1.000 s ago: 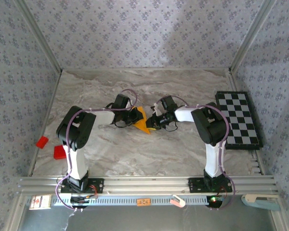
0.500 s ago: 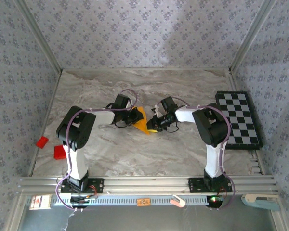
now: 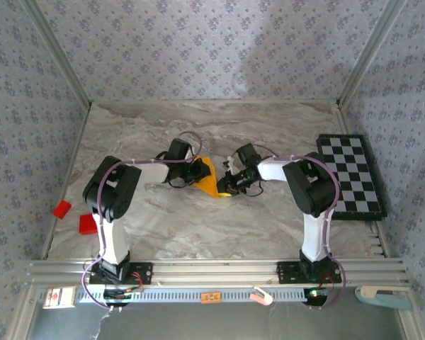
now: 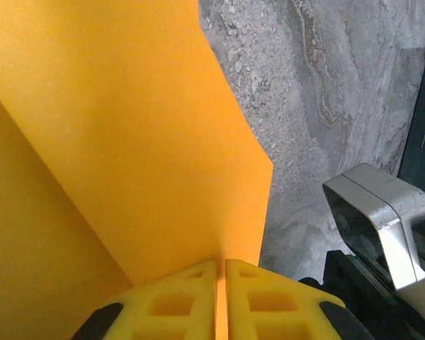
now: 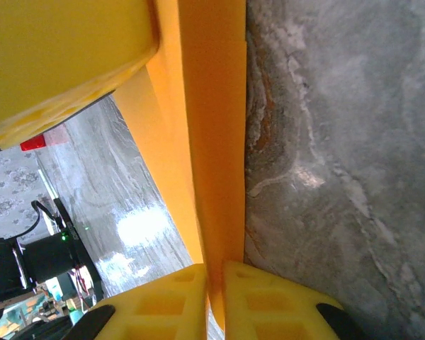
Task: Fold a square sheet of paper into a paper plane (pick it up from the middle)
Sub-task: Fourth fold the wing at the center of the table.
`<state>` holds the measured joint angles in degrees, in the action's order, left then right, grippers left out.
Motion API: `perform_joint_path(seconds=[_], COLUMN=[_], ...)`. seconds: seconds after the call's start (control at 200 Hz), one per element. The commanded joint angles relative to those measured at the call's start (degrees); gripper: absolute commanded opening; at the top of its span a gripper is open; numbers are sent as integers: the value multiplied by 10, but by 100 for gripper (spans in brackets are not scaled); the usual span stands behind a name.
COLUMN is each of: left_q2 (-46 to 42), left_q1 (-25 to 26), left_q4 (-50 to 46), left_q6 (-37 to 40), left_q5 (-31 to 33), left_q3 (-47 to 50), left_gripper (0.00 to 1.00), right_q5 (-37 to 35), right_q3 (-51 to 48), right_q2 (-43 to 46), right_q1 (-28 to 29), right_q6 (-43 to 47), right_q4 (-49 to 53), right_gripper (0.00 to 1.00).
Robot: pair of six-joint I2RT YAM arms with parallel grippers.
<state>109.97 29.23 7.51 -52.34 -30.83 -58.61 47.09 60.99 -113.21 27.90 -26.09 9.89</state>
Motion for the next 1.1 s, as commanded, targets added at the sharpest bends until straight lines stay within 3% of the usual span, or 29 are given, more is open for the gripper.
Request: perform_joint_path(seconds=[0.0,0.58,1.099], left_q2=[2,-31,-8], left_q1=[-4,-5,-14], left_q4=[-10,72,18], left_q6=[5,-4,-10], left_q5=[0,-33,12], left_q3=[-5,23,13], left_gripper=[12,18,14], right_q5=[-21,-64,-62], right_q3=[5,47,49], right_q2=[-18,-50,-53], right_q1=[6,6,4], right_q6=[12,22,22], right_q4=[47,127,128], right_gripper=[14,12,13])
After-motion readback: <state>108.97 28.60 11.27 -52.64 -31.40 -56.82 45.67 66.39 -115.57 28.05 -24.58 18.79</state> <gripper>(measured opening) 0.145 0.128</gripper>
